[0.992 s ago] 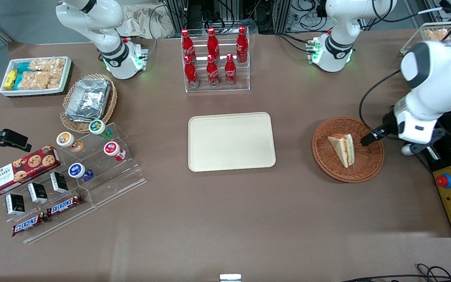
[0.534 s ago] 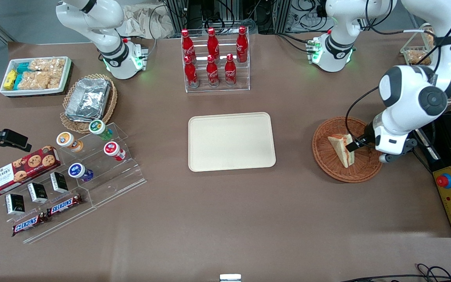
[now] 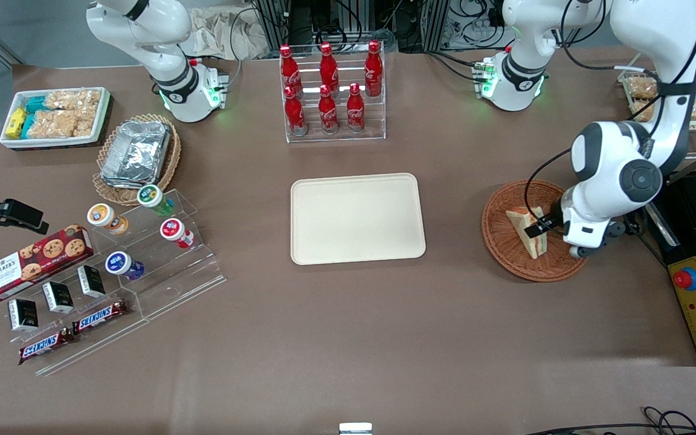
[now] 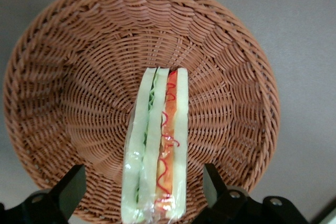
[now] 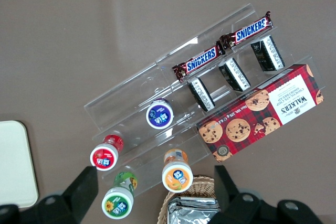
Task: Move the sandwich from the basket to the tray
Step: 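Close the left gripper on the sandwich and lift it from the basket, then carry the sandwich with the left gripper over the cream tray, then lower the sandwich onto the tray and open the left gripper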
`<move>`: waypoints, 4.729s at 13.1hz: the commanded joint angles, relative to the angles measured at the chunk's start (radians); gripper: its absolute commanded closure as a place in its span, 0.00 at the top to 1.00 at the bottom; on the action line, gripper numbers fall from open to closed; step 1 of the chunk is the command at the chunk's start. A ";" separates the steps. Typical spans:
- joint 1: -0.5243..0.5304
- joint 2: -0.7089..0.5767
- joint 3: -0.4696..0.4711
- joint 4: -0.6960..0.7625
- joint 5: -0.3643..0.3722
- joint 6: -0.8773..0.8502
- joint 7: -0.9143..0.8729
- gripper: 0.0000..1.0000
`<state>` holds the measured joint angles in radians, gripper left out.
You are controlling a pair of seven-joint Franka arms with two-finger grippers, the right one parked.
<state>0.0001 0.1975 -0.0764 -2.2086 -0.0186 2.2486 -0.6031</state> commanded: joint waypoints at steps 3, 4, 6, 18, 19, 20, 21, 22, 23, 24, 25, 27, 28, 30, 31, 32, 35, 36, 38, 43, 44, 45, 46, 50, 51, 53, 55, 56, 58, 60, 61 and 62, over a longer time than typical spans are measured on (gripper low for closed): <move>-0.026 0.060 0.000 -0.003 0.023 0.057 -0.032 0.99; -0.028 0.062 0.000 -0.003 0.023 0.058 -0.032 0.90; -0.031 0.062 0.000 -0.006 0.023 0.057 -0.030 0.59; -0.045 0.011 -0.011 0.381 0.011 -0.473 -0.133 0.00; -0.045 0.013 -0.019 0.448 0.006 -0.524 -0.150 0.00; -0.045 0.013 -0.029 0.493 0.005 -0.547 -0.173 0.00; -0.045 0.014 -0.048 0.524 -0.013 -0.550 -0.211 0.00; -0.045 0.017 -0.060 0.535 -0.041 -0.549 -0.257 0.00; -0.045 0.019 -0.083 0.535 -0.052 -0.547 -0.298 0.00; -0.045 0.034 -0.115 0.537 -0.050 -0.546 -0.341 0.00; -0.045 0.043 -0.146 0.538 -0.043 -0.538 -0.386 0.00; -0.045 0.068 -0.177 0.550 -0.043 -0.529 -0.460 0.00; -0.063 0.085 -0.189 0.564 -0.041 -0.524 -0.481 0.00; -0.097 0.108 -0.189 0.569 -0.043 -0.518 -0.498 0.00; -0.121 0.118 -0.189 0.569 -0.043 -0.515 -0.494 0.00; -0.152 0.132 -0.189 0.569 -0.040 -0.509 -0.495 0.00; -0.225 0.186 -0.189 0.581 -0.037 -0.471 -0.479 0.00; -0.253 0.213 -0.189 0.607 -0.035 -0.471 -0.457 0.00; -0.310 0.262 -0.189 0.641 -0.032 -0.472 -0.318 0.00; -0.394 0.350 -0.189 0.635 -0.030 -0.405 -0.075 0.03; -0.399 0.377 -0.188 0.633 -0.024 -0.388 -0.072 0.03; -0.404 0.404 -0.189 0.632 0.006 -0.371 -0.073 0.03; -0.419 0.421 -0.189 0.626 0.020 -0.357 -0.076 0.03; -0.422 0.445 -0.187 0.593 0.023 -0.302 -0.076 0.10; -0.422 0.447 -0.187 0.593 0.029 -0.299 -0.076 0.17; -0.422 0.447 -0.187 0.592 0.042 -0.307 -0.076 0.69; -0.420 0.441 -0.184 0.596 0.043 -0.314 -0.081 1.00; -0.417 0.436 -0.183 0.604 0.043 -0.325 -0.083 1.00; -0.410 0.427 -0.180 0.648 0.058 -0.406 -0.084 1.00; -0.394 0.424 -0.180 0.772 0.085 -0.541 -0.083 1.00; -0.375 0.424 -0.180 0.831 0.088 -0.610 -0.080 1.00; -0.352 0.421 -0.181 0.871 0.089 -0.653 -0.078 1.00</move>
<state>-0.3879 0.6268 -0.2538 -1.4349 0.0540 1.6996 -0.6879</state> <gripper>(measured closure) 0.000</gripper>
